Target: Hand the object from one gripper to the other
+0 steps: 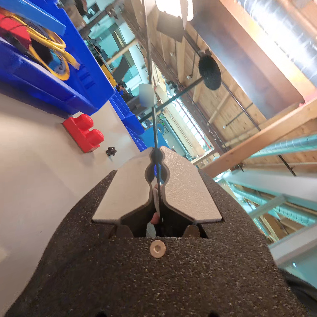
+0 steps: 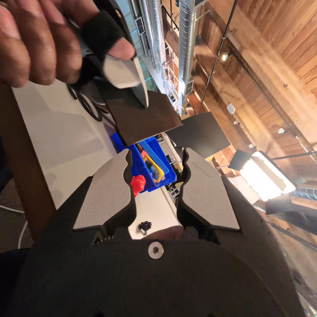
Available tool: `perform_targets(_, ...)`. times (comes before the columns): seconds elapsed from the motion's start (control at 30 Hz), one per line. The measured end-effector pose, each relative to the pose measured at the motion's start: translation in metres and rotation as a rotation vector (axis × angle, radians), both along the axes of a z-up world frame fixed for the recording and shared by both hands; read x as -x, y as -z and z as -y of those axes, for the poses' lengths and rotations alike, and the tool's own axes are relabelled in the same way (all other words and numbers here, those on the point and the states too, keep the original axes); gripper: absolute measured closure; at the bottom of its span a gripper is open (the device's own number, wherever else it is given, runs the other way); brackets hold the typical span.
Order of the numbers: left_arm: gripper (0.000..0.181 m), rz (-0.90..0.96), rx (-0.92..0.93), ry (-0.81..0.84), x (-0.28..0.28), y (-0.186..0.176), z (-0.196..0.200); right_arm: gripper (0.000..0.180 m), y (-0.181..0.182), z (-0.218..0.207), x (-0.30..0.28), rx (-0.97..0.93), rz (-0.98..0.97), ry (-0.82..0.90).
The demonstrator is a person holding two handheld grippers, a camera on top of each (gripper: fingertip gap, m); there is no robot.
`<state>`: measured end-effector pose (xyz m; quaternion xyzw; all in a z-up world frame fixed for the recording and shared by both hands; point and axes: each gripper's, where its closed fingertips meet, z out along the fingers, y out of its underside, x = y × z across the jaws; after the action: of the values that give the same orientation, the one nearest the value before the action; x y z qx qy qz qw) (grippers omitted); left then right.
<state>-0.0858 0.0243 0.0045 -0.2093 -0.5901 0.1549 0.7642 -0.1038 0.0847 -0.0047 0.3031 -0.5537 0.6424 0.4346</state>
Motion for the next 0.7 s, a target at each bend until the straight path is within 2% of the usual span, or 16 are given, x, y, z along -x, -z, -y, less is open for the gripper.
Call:
perform_targets(0.3,0.179,0.012,-0.077,-0.192,-0.004,0.006,0.013,0.121,0.016,0.011,-0.028,-0.018,-0.131,0.002)
perform_targets(0.47,0.179,0.005,-0.109,-0.188,-0.003,0.005,0.008,0.122,0.021,0.017,-0.033,-0.026,-0.146,0.023)
perform_targets(0.57,0.179,0.012,-0.088,-0.170,0.001,0.005,-0.006,0.140,0.020,0.020,-0.026,0.006,-0.174,0.108)
perform_targets(0.63,0.179,0.017,-0.065,-0.120,0.006,0.005,-0.018,0.166,0.017,0.019,-0.020,0.028,-0.172,0.142)
perform_targets(0.7,0.167,0.006,-0.021,-0.097,0.009,0.002,-0.023,0.178,0.008,0.014,-0.012,0.067,-0.145,0.162)
